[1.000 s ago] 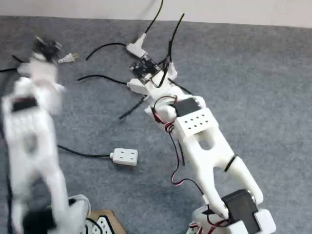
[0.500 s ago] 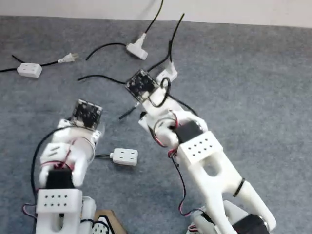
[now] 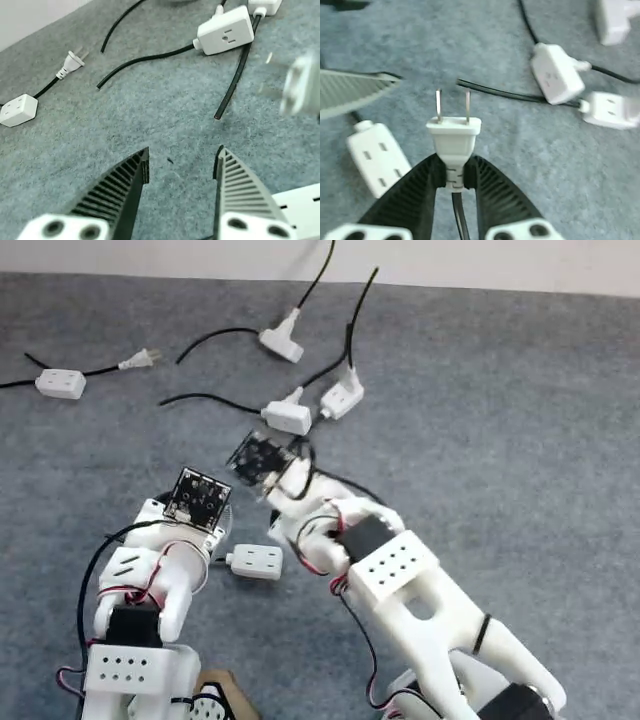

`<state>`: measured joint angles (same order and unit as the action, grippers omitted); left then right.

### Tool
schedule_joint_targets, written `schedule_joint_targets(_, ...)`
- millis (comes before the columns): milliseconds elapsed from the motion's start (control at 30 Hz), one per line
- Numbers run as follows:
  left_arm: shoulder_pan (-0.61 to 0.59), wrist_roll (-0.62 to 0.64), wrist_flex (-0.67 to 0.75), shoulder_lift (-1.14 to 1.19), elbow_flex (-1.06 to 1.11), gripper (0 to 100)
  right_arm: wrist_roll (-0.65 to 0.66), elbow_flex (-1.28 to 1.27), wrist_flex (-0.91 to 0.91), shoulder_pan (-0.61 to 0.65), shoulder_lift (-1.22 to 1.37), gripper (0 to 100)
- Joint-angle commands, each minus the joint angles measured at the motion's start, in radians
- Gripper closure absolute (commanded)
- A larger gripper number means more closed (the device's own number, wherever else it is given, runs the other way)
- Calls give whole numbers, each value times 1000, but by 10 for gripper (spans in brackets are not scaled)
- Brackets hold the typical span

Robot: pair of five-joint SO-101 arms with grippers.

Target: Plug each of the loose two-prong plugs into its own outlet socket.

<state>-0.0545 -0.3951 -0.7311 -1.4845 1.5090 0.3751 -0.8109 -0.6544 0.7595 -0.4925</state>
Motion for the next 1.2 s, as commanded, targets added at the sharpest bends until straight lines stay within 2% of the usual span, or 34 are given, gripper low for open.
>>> schedule_joint_targets(0, -8, 12, -5, -13, -58, 774, 2, 7, -7, 10, -2, 991)
schedule_joint_targets(67, -28, 12, -5, -12, -73, 760, -25, 7, -8, -7, -1, 991)
schedule_joint_targets(267, -68, 3, 44, -10, -136, 620, -32, 8, -59, -15, -2, 991)
schedule_joint_targets(500, -77, -164, 66, -19, -154, 615, -44, 8, -59, -8, -1, 991)
schedule_joint_targets(600, -70, -135, 92, -18, -159, 616, -72, 10, -48, 5, 1, 991)
schedule_joint_targets(767, -70, -11, 176, -8, -163, 653, -81, 8, -48, 54, 7, 991)
schedule_joint_targets(867, -45, 31, 178, -8, -157, 679, -140, 1, -45, 81, -5, 991)
schedule_joint_targets(1033, -38, 104, 176, -7, -156, 684, -308, -15, 22, 76, -5, 991)
schedule_joint_targets(1167, -38, 130, 181, -7, -107, 684, -339, -42, 53, 81, -7, 991)
